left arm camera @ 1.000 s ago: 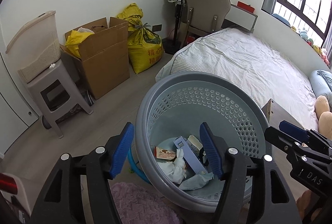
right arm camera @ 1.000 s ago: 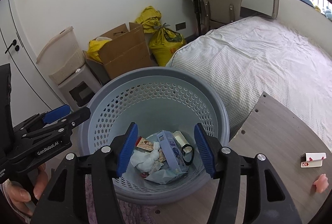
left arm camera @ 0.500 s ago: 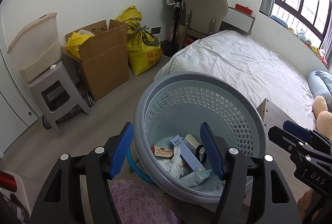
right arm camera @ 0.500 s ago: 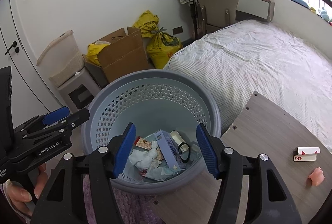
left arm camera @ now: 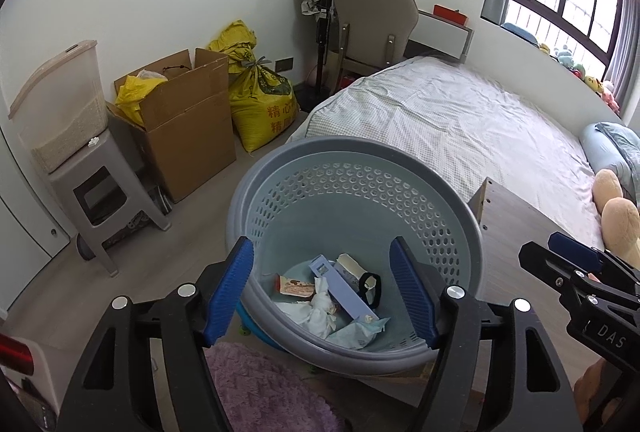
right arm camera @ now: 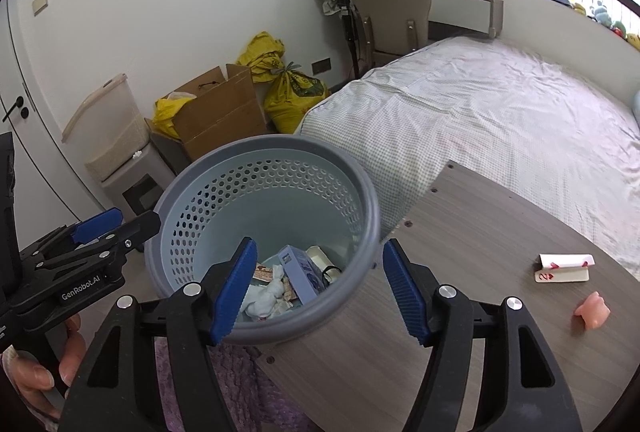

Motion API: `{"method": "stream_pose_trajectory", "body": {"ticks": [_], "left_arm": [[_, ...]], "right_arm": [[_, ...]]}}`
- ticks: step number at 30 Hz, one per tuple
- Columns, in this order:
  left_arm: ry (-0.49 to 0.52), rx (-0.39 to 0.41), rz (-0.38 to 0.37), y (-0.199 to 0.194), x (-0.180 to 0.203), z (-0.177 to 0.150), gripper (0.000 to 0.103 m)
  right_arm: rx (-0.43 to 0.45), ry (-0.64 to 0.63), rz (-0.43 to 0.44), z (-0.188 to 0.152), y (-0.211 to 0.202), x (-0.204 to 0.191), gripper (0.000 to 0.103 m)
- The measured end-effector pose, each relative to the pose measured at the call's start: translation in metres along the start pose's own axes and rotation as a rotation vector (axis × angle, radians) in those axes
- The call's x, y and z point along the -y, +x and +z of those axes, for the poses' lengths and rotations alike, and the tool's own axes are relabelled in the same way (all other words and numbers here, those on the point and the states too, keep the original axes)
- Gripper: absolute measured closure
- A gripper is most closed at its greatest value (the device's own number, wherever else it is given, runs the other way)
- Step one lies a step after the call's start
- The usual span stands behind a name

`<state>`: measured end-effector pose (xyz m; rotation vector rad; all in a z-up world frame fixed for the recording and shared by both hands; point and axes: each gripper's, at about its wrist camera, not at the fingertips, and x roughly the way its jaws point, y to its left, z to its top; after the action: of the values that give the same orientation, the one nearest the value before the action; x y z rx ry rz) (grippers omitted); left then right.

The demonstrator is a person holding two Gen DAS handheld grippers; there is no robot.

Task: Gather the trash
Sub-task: 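Move both grippers away from the basket back over the table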

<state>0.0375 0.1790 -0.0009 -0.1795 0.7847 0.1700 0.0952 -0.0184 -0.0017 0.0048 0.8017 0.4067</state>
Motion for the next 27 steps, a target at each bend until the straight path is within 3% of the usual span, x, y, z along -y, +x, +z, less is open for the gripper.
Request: {"method": "stream_pose_trajectory", "body": {"ticks": [11,27], "left_arm": [[0.054,-0.004,-0.057,-0.007,0.042,-0.007,0.033],[0.157,-0.043,-0.154,0.003,0.124,-0.017,0.033]], "right_arm": [[0.036,0.069,-0.079,-0.016,-0.032,0.041,0.034],[0.041,0.222,-0.200,-0.049,-0.065,0.130,0.034]]}}
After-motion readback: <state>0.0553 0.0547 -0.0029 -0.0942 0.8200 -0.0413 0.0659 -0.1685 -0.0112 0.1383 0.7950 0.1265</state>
